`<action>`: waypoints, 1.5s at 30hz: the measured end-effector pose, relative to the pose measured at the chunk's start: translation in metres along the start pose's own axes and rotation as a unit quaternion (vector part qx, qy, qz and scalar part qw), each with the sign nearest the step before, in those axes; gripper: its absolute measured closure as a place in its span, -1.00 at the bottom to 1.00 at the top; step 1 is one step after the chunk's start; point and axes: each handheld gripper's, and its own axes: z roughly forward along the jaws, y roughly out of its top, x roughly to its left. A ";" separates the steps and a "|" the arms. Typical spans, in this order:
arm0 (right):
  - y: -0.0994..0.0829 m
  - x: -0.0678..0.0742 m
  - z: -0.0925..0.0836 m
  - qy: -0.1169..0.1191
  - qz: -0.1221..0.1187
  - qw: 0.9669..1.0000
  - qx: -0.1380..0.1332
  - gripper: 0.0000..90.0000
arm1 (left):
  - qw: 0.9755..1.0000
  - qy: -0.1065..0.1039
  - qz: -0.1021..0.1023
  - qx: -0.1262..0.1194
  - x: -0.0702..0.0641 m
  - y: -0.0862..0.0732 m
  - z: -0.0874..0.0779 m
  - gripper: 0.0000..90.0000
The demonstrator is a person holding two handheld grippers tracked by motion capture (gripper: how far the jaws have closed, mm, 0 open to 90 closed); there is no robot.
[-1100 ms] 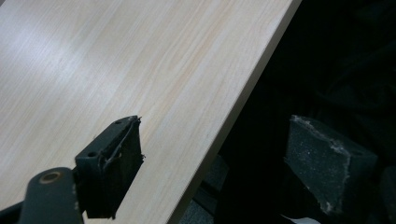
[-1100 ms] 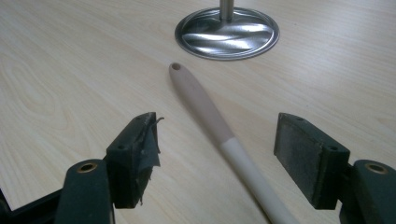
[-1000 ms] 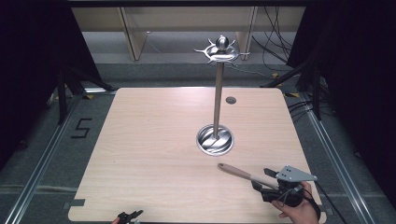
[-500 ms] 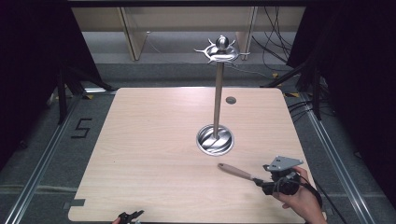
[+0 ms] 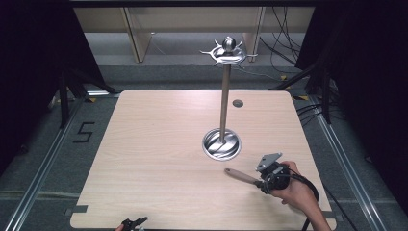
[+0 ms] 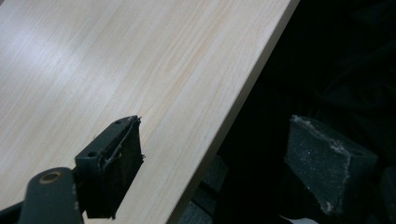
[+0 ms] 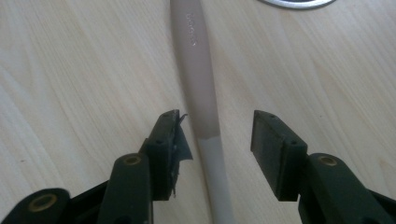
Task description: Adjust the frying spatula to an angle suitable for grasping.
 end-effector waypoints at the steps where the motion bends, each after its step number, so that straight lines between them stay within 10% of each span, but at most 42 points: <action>1: 0.000 0.000 0.000 0.000 0.000 1.000 0.000 0.20 | 1.000 0.000 0.000 0.000 0.000 0.000 0.000 -0.61; 6: 0.009 -0.001 0.007 0.015 -0.019 0.999 0.047 0.27 | 1.000 0.001 0.004 0.001 0.000 0.000 -0.002 -0.61; 45: 0.020 -0.017 0.033 0.074 -0.006 0.990 0.119 0.55 | 1.000 0.007 0.000 -0.001 -0.002 0.000 0.002 -0.61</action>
